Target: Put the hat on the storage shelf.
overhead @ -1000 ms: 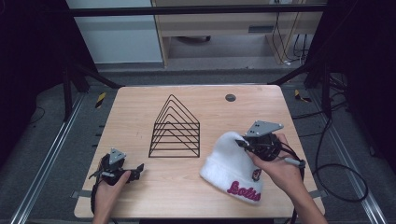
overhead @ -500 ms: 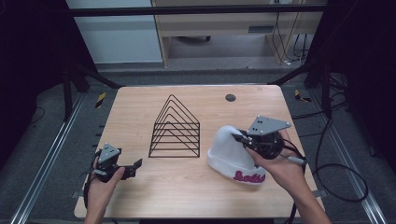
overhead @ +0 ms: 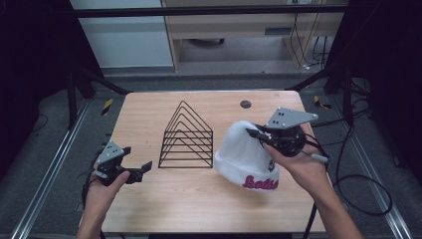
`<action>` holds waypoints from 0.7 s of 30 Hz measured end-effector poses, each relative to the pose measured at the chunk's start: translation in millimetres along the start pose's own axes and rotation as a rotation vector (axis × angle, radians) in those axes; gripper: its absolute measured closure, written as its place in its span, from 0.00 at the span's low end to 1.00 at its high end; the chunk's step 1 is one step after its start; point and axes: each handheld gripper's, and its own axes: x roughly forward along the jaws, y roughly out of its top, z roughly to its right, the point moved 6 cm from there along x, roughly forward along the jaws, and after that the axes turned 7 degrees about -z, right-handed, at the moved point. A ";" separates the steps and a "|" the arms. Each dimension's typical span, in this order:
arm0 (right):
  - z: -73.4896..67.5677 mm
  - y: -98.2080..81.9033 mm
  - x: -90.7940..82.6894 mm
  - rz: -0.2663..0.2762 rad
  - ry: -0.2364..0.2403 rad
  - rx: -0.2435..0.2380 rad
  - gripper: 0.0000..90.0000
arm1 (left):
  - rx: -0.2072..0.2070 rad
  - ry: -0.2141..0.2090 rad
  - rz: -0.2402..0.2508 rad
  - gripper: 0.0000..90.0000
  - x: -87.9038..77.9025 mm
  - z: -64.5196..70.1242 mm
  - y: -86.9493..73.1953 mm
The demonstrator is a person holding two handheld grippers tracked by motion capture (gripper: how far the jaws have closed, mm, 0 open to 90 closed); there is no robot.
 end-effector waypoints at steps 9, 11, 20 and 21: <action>10.3 28.6 -10.5 0.059 -0.020 0.005 0.93 | 0.095 -0.047 0.001 0.04 -5.1 22.8 33.9; 12.6 33.9 -11.5 0.069 -0.023 0.007 0.93 | 0.113 -0.047 -0.005 0.04 -5.6 25.1 37.9; 18.5 58.9 -13.0 0.115 -0.018 0.019 0.93 | 0.180 -0.046 -0.013 0.05 -9.2 30.6 59.3; 18.6 61.0 -12.7 0.116 -0.021 0.016 0.93 | 0.187 -0.053 -0.011 0.05 -9.3 31.4 63.9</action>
